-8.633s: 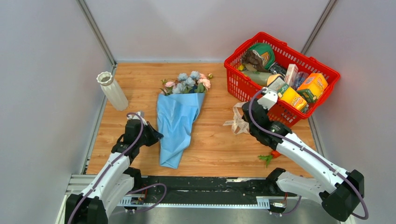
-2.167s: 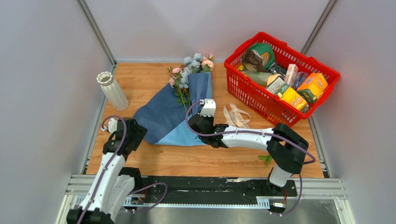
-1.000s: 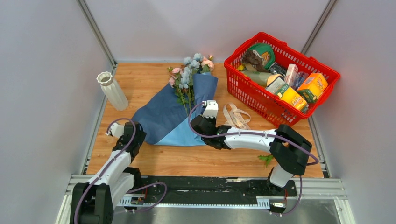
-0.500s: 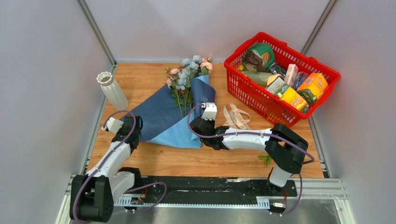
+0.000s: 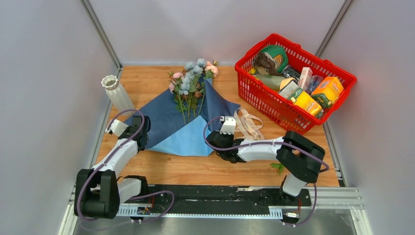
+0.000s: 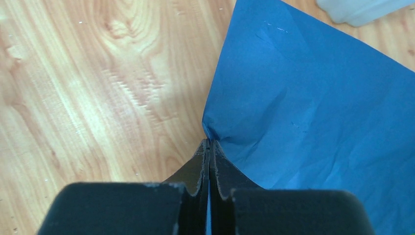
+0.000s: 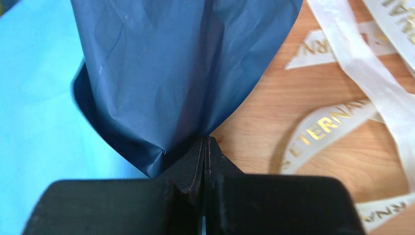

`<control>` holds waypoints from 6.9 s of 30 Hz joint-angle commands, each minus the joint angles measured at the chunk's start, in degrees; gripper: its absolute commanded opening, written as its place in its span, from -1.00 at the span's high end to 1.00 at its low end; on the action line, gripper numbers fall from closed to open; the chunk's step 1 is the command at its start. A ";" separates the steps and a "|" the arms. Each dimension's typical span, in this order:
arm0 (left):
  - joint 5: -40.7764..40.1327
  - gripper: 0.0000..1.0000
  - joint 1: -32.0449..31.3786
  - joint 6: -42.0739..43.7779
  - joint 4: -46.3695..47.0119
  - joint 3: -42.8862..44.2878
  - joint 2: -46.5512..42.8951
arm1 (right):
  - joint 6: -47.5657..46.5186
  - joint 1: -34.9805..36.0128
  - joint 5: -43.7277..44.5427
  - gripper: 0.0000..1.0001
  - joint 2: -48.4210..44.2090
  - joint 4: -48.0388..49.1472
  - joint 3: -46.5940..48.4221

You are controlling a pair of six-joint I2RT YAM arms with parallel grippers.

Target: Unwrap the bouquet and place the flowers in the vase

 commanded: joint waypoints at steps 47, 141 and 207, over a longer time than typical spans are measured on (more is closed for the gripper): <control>30.20 -0.27 0.41 22.82 -9.29 17.01 -10.35 | 14.92 -28.60 -6.03 0.33 -21.18 -23.09 -15.49; 58.27 -0.28 -9.00 32.06 4.60 5.94 -14.74 | -1.51 -29.13 -15.36 -0.36 -20.41 -10.08 -10.93; 51.86 -0.26 -8.82 35.40 1.78 21.05 8.54 | -7.20 -37.22 -12.43 -0.35 -44.47 -36.37 -3.82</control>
